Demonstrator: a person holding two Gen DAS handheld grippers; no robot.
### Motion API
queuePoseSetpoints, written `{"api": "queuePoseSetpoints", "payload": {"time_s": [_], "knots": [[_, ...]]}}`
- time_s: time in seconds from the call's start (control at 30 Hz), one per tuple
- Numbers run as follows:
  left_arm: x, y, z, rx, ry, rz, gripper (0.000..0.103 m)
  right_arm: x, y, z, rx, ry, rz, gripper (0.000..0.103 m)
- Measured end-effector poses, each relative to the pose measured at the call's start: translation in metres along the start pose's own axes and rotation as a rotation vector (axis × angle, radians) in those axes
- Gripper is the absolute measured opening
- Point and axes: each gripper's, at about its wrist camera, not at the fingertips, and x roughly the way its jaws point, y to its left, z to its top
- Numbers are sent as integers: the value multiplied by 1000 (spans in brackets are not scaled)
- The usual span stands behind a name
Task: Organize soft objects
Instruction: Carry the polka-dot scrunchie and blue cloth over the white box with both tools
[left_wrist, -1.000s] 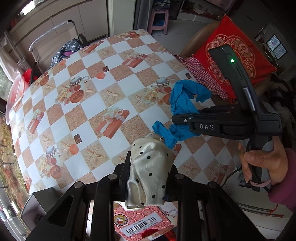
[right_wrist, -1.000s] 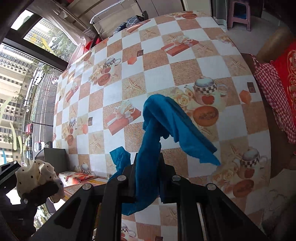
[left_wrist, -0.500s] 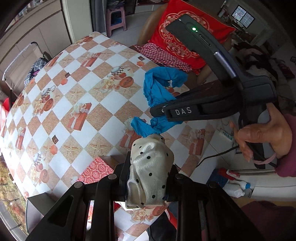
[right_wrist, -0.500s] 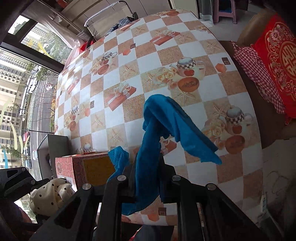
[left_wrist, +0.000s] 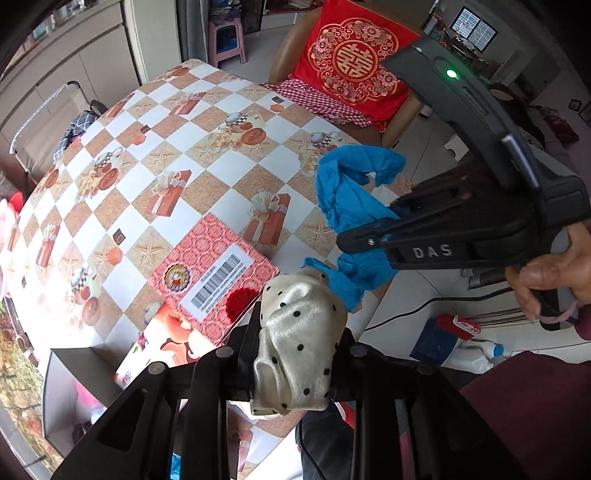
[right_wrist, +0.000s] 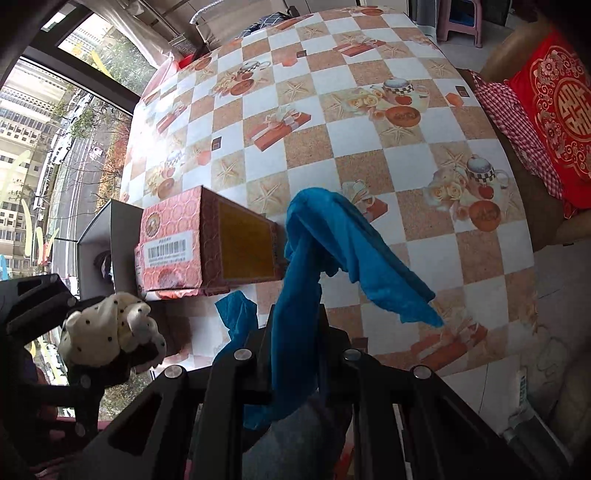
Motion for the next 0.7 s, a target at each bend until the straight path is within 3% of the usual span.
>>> {"api": "queuePoseSetpoints", "payload": {"time_s": [0.2,0.37,0.7], "knots": [[-20,32,-33,-110,-42,35,28,6,37,-25,-57,37,10,17],[-33,68,-64,-262,-74,82,28,10,76,-36,-167,68,25,17],[-50,137,-136,-579,-116,192,28,17,178,-15,-468,106,62,17]]}}
